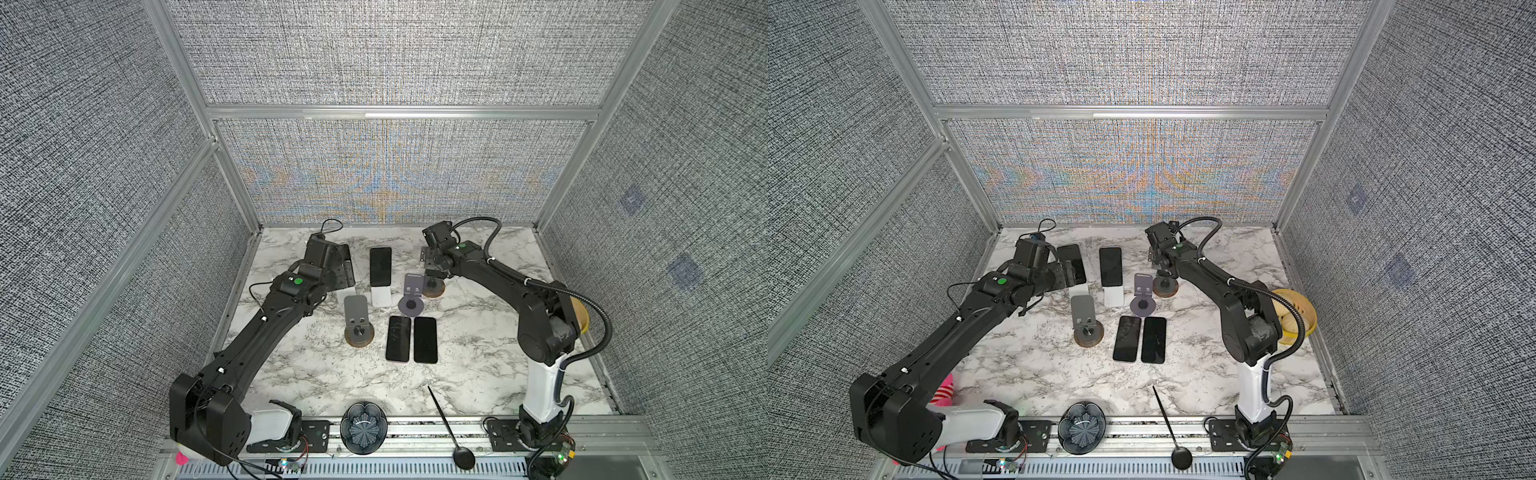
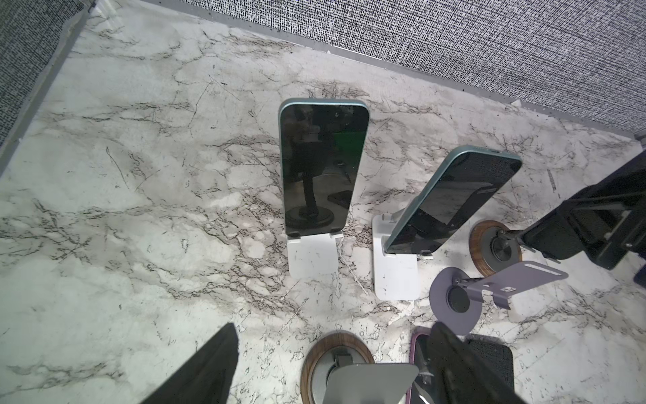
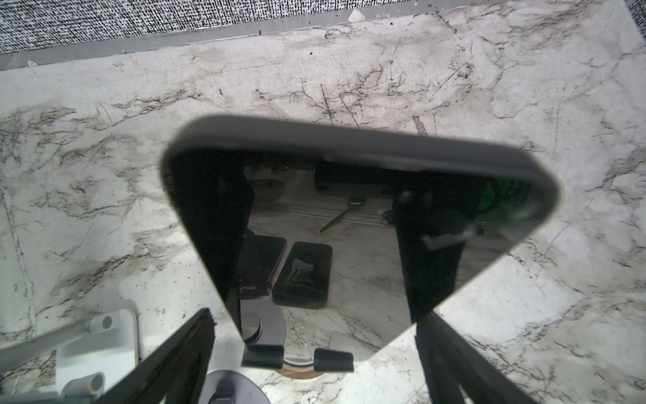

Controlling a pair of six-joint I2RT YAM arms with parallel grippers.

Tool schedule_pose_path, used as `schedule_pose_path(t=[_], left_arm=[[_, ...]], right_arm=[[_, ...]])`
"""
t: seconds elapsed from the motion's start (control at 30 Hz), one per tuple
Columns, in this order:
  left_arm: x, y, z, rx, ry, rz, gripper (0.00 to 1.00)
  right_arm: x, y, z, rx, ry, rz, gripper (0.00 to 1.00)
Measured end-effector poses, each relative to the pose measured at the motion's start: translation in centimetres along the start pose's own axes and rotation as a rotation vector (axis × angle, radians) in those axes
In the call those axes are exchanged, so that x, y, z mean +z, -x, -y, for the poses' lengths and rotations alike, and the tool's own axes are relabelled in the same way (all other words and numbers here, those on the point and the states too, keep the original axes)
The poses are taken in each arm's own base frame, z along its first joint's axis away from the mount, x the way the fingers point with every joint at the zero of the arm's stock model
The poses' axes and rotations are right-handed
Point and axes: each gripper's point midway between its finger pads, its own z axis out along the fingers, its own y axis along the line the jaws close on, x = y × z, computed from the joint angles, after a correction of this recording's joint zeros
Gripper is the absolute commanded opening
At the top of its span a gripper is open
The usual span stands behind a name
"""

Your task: Remove the phone from the phone stand

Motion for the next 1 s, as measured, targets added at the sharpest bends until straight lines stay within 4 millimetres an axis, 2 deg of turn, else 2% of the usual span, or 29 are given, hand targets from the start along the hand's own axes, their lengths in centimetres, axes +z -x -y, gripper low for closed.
schedule_pose_path(t=[0.53,1.0], left_arm=[[0.0,0.0,0.0,0.0,0.0,0.0,0.87],[0.3,0.1,0.1,0.001,0.001,-0.005,0.87]], right_arm=[[1.3,-0.5,0.3,0.036,0.019,-0.008,0.82],[0.4,-0.2,0.3,0.029,0.028,-0.004,0.74]])
